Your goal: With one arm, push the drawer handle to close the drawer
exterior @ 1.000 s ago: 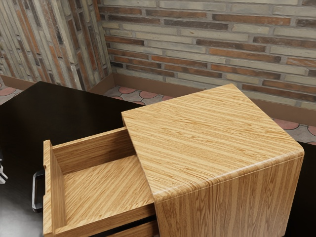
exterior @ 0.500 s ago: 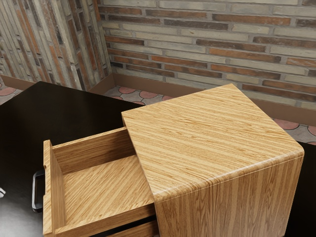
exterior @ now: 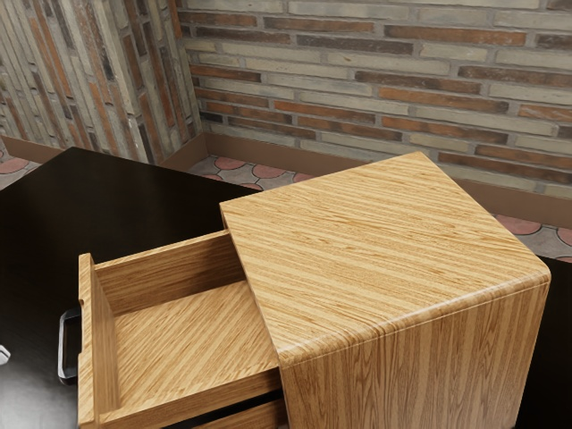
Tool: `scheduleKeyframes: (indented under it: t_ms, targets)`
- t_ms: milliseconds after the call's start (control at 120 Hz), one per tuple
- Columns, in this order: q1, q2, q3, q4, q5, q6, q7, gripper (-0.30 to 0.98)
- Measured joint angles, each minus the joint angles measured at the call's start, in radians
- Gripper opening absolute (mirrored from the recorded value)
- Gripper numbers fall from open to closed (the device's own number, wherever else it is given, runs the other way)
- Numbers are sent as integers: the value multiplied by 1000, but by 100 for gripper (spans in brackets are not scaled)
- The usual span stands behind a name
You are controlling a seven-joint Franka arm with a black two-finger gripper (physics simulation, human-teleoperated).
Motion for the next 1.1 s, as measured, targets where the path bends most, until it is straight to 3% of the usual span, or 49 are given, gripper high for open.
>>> scheduleKeyframes:
  t_ms: [217,658,1100]
  targets:
    - [0,33,-33,10,-3,6,-116,-10]
    - [-71,25,-106,14,-78,-12,-323,-10]
    - [-126,161,-187,51,-103,59,-432,-10]
